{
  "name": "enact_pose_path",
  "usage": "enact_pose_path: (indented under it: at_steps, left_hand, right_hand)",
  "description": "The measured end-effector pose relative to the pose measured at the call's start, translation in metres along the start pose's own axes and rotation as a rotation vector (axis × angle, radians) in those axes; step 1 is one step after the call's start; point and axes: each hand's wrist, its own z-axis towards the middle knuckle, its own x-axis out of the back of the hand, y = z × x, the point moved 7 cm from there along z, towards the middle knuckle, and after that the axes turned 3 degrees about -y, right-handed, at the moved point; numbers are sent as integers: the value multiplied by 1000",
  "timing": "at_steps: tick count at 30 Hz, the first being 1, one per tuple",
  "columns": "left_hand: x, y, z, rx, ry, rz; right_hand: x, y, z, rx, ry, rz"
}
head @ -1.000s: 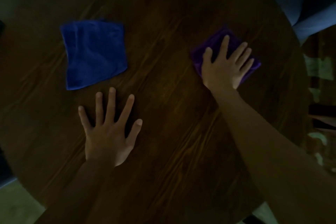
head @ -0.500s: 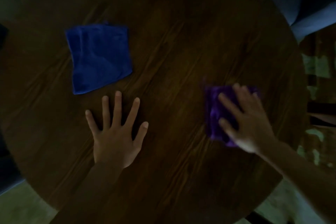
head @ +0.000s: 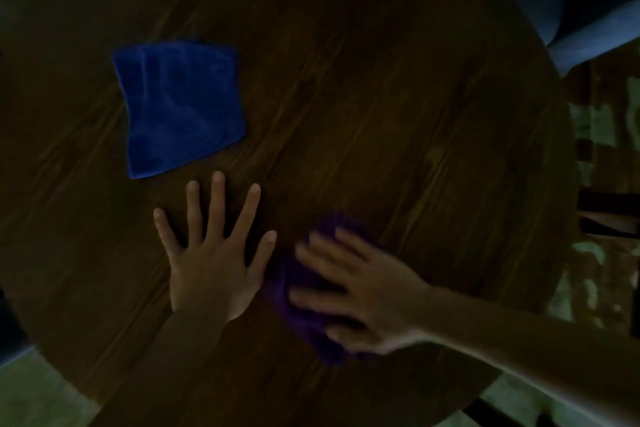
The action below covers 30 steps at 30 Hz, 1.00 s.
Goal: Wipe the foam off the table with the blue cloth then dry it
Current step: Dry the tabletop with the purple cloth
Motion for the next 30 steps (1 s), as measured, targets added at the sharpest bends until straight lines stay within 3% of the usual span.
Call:
enact_pose_path:
  at_steps: [3, 5, 8, 11, 13, 14, 16, 21, 24, 27, 30]
  left_hand:
    - [2, 0, 1, 16, -4, -6]
    - [2, 1, 1, 14, -8, -12]
    - [1, 0, 2, 10, -12, -13]
    - [1, 0, 1, 11, -1, -14]
    - [1, 0, 0, 6, 7, -16]
    - [2, 0, 0, 2, 12, -17]
    - [2, -1, -1, -2, 19, -20]
    - [0, 0, -1, -15, 26, -27]
    - [0, -1, -1, 0, 38, -16]
    - [-1, 0, 0, 5, 39, -9]
    - [-1, -1, 1, 1, 28, -5]
  right_hand:
    - [-17, -14, -34, 315, -102, -54]
    - [-4, 34, -21, 284, -66, -56]
    - [37, 140, 10, -42, 73, -90]
    - [64, 224, 27, -673, 160, 7]
    - [66, 226, 41, -962, 209, 80]
    - [64, 211, 47, -1006, 217, 91]
    - [54, 163, 56, -890, 235, 67]
    - [6, -1, 28, -330, 126, 47]
    - [-13, -55, 2, 42, 7, 0]
    - [-5, -34, 4, 368, -89, -56]
    - [25, 53, 37, 296, -38, -91]
